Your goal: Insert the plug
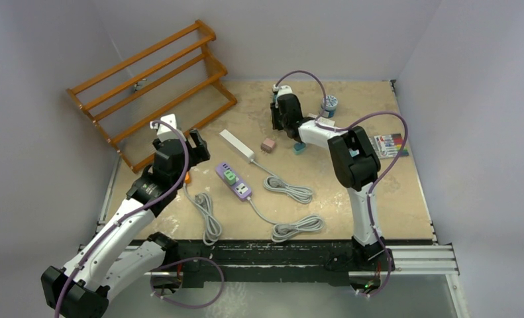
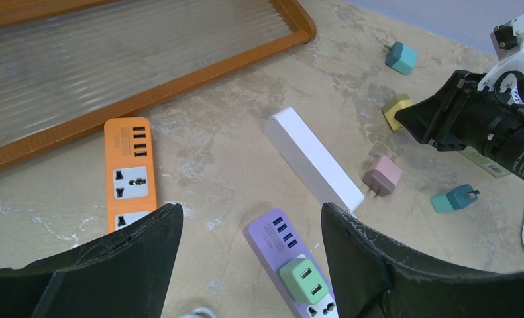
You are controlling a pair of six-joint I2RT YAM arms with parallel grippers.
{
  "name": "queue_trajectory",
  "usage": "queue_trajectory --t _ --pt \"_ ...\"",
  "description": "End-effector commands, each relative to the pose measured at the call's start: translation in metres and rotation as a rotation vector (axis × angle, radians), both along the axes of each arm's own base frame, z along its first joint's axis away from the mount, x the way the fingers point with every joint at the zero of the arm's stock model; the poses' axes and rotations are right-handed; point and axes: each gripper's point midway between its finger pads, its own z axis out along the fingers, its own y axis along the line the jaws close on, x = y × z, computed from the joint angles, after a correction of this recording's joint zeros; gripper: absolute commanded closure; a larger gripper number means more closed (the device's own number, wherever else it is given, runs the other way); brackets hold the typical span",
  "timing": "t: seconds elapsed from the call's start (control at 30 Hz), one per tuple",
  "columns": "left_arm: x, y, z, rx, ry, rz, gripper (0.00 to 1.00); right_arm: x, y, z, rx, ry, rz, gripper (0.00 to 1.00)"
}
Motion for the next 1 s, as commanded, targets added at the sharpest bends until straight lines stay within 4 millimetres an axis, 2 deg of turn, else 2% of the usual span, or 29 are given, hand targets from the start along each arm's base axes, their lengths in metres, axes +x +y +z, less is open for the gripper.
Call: queue_trajectory --t 0.0,0.03,0.13,0.27,0.37,0.4,0.47,0.53,0.63,0.73,0.8,0.9,0.97 --pt "0.004 0.0 0.028 -0.02 -0.075 0.005 0.25 0.007 0.006 0.041 0.047 -0.104 0.033 0.88" --pt "0.004 0.0 0.028 -0.02 -0.076 0.006 0.26 0.006 0.004 0.044 0.045 -0.108 0.032 0.99" --pt "0.003 0.002 0.029 -0.019 -0.077 0.013 0.26 -0.001 0.0 0.06 0.058 -0.126 0.021 1.0" --pt "0.001 0.006 0.035 -0.025 -0.101 0.03 0.27 -0.023 -0.003 0.112 0.135 -0.188 0.034 1.0" --pt "-0.002 -0.002 0.046 -0.053 -0.156 -0.029 0.28 -0.062 0.009 0.155 0.249 -0.181 0.148 1.0" --pt "-0.005 -0.012 0.052 -0.082 -0.185 -0.091 0.28 -0.081 0.011 0.179 0.285 -0.194 0.184 1.0" --pt "-0.014 -0.038 0.071 -0.179 -0.287 -0.238 0.26 -0.117 0.018 0.205 0.357 -0.193 0.292 1.0" --pt "-0.027 -0.062 0.091 -0.27 -0.4 -0.391 0.23 -0.157 0.023 0.224 0.41 -0.156 0.412 1.0" --pt "-0.051 -0.087 0.126 -0.348 -0.58 -0.581 0.2 -0.207 0.022 0.25 0.455 -0.113 0.542 1.0" --pt "-0.06 -0.104 0.148 -0.283 -0.663 -0.716 0.22 -0.251 0.018 0.268 0.49 -0.079 0.65 1.0" --pt "-0.068 -0.122 0.153 -0.221 -0.702 -0.821 0.23 -0.274 0.016 0.271 0.504 -0.027 0.706 1.0" --pt "-0.079 -0.149 0.149 -0.082 -0.729 -0.967 0.22 -0.299 0.012 0.264 0.474 0.046 0.787 1.0" --pt "-0.08 -0.159 0.142 0.07 -0.726 -1.022 0.21 -0.305 0.008 0.257 0.455 0.077 0.785 1.0"
